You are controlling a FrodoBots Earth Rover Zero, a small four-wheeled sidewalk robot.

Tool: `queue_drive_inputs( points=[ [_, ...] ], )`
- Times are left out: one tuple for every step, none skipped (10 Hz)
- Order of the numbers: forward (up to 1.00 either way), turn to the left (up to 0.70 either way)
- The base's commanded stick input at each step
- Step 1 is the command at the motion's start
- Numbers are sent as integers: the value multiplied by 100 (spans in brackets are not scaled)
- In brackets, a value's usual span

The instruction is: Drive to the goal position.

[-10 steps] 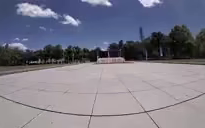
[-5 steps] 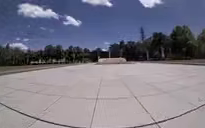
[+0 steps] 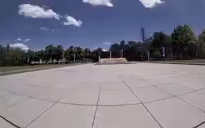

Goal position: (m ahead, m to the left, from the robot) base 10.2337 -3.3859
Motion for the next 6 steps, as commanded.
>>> queue_drive_inputs(
  points=[
    [50,0],
    [50,0],
    [50,0],
    [50,0],
    [50,0],
    [50,0]
  ],
)
